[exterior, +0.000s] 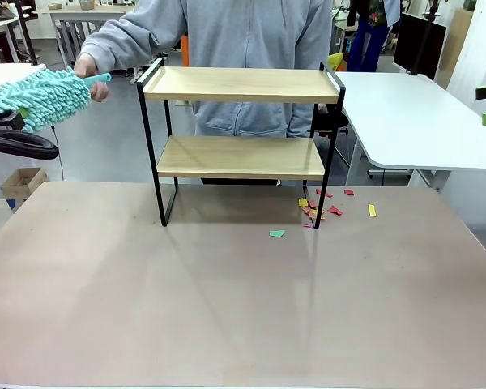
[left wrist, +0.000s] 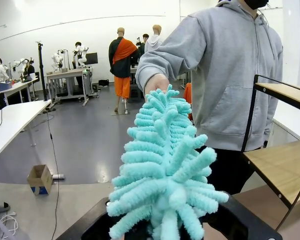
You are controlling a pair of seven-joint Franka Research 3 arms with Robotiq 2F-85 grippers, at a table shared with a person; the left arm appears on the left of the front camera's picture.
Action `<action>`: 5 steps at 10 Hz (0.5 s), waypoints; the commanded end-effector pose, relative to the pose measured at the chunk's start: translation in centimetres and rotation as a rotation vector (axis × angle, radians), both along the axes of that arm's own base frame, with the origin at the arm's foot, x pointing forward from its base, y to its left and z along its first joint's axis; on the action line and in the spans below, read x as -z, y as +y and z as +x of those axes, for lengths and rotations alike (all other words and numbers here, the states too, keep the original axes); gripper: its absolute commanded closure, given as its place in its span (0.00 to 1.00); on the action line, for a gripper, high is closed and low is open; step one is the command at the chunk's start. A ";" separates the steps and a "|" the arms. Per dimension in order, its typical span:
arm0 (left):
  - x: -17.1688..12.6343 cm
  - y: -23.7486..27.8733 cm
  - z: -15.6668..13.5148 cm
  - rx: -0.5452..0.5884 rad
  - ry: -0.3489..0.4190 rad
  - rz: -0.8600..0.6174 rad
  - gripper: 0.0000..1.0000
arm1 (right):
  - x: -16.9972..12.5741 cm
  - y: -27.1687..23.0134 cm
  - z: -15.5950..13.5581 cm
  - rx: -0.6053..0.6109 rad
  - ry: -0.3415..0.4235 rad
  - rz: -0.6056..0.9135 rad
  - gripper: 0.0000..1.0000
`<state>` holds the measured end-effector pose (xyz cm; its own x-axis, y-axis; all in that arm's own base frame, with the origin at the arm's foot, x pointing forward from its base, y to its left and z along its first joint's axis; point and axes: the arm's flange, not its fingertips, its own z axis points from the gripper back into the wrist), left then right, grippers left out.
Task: Clean the shelf.
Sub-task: Hand the Duster back to the human.
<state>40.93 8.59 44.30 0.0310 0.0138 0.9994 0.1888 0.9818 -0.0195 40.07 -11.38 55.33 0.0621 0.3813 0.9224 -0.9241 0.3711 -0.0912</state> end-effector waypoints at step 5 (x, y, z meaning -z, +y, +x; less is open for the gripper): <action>-0.1 0.0 0.0 0.000 -0.002 0.000 0.24 | -0.3 0.1 0.0 -0.001 0.003 0.013 0.00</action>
<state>40.98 8.58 44.33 0.0303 0.0138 0.9994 0.1891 0.9818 -0.0193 40.07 -11.38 55.33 0.0621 0.3813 0.9224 -0.9241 0.3711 -0.0912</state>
